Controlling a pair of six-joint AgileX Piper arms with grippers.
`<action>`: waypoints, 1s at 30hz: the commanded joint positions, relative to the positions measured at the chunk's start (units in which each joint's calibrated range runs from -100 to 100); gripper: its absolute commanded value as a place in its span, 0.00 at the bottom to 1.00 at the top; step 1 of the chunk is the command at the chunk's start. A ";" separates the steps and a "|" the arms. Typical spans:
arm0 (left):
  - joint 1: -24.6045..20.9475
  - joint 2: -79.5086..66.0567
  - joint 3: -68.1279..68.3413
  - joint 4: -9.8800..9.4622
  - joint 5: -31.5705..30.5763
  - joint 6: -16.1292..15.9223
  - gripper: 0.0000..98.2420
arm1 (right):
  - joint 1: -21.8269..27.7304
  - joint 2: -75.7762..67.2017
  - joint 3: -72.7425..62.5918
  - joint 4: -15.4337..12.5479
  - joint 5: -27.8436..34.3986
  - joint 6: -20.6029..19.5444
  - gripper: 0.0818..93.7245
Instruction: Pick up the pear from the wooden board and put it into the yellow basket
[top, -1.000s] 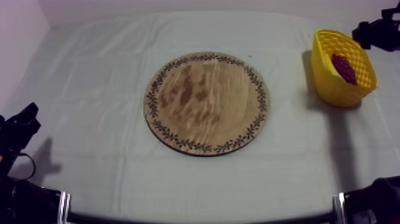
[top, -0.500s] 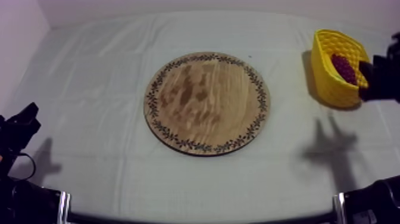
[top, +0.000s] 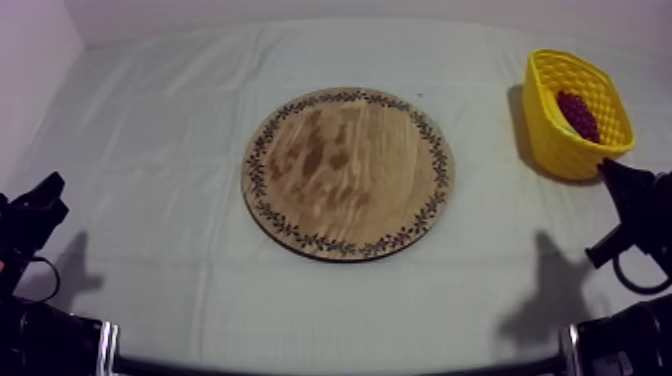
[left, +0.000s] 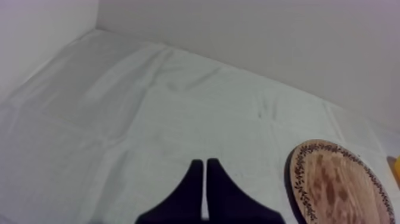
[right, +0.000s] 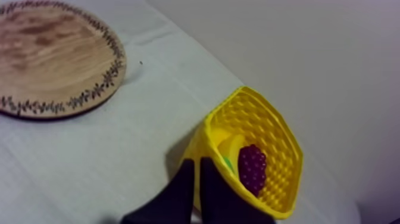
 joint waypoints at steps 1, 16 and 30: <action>0.00 0.00 0.00 -0.02 -0.01 0.01 0.00 | -0.07 -2.26 0.10 7.51 3.14 -16.80 0.00; 0.00 0.00 0.00 -0.02 -0.01 0.01 0.00 | -0.93 -3.26 0.16 9.90 7.43 -20.42 0.01; 0.00 0.00 0.00 -0.02 -0.01 0.01 0.00 | -1.04 -3.26 0.16 9.94 7.47 -20.52 0.00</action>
